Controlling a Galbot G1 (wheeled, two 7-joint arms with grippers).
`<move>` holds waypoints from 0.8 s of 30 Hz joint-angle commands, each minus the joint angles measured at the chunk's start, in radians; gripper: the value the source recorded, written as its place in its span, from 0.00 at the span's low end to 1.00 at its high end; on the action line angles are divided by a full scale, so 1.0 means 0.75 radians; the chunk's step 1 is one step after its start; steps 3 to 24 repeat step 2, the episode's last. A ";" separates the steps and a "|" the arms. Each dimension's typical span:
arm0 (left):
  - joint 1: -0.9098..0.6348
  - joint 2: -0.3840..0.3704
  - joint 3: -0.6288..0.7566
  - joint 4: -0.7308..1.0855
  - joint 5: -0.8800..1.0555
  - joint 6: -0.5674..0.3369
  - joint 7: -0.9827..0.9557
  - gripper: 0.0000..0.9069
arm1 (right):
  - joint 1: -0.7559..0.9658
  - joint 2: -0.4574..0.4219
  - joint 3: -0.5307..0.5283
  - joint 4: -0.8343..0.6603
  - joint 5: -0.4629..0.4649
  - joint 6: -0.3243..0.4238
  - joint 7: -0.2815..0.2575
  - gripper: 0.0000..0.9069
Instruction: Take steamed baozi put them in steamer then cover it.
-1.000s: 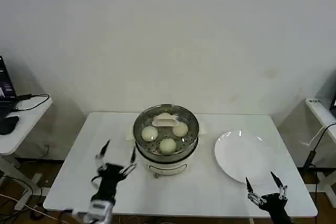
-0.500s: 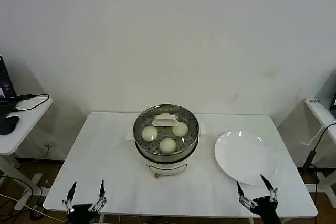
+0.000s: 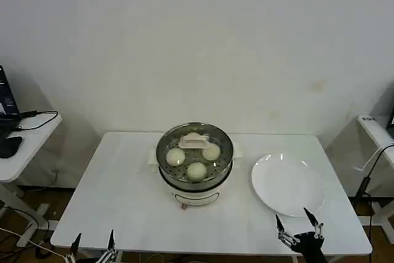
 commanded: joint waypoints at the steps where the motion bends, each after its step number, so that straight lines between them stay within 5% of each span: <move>1: 0.046 -0.001 -0.024 -0.003 -0.030 0.011 0.006 1.00 | 0.000 0.002 -0.011 0.012 0.007 -0.054 0.004 1.00; 24: 0.046 -0.001 -0.025 -0.005 -0.029 0.014 0.008 1.00 | -0.001 0.001 -0.011 0.011 0.006 -0.056 0.004 1.00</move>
